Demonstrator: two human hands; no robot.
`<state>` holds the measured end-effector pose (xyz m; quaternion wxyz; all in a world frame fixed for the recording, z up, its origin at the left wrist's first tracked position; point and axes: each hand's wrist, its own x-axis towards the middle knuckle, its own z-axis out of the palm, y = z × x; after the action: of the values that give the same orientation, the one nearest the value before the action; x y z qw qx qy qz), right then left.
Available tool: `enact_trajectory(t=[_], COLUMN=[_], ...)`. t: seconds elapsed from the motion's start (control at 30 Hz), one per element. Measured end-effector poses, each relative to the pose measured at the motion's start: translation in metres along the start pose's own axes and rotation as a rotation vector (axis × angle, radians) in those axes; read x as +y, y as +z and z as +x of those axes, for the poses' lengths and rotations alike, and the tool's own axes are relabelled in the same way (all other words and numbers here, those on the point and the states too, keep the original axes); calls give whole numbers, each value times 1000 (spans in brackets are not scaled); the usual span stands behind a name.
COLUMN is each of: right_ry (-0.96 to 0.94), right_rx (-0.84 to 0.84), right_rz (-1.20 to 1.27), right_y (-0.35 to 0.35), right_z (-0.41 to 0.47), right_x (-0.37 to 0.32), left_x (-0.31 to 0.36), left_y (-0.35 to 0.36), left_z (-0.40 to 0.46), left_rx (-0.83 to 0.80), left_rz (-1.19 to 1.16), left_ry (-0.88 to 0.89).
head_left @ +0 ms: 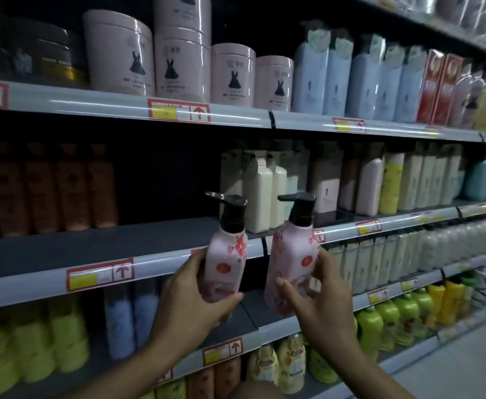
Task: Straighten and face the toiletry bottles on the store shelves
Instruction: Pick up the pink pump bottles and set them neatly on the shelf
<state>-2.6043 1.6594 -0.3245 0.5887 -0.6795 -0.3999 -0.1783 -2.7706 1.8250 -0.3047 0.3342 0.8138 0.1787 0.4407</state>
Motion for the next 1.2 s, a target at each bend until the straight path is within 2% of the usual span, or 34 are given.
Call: enact_trajectory(t=[0.13, 0.23, 0.33, 0.53, 0.7, 0.97, 1.2], right_ry=[56, 93, 152, 278, 329, 309, 333], right_rx=[-139, -207, -252, -323, -361, -327, -215], right_rz=[-131, -226, -290, -333, -338, -282, -158], right_y=[-10, -11, -6, 16, 40, 76, 109], right_z=[-21, -35, -46, -60, -57, -20, -1], right_x=[27, 48, 70, 111, 132, 142, 151], left_x=[-19, -37, -57, -94, -116, -126, -131], left_y=[14, 27, 39, 66, 97, 131, 152], left_z=[-16, -23, -30, -37, -33, 4, 15], left_rx=[-180, -261, -332, -353, -261, -85, 109], left_rz=[120, 239, 257, 277, 194, 114, 171], left_ry=[-80, -177, -256, -413, -505, -515, -454])
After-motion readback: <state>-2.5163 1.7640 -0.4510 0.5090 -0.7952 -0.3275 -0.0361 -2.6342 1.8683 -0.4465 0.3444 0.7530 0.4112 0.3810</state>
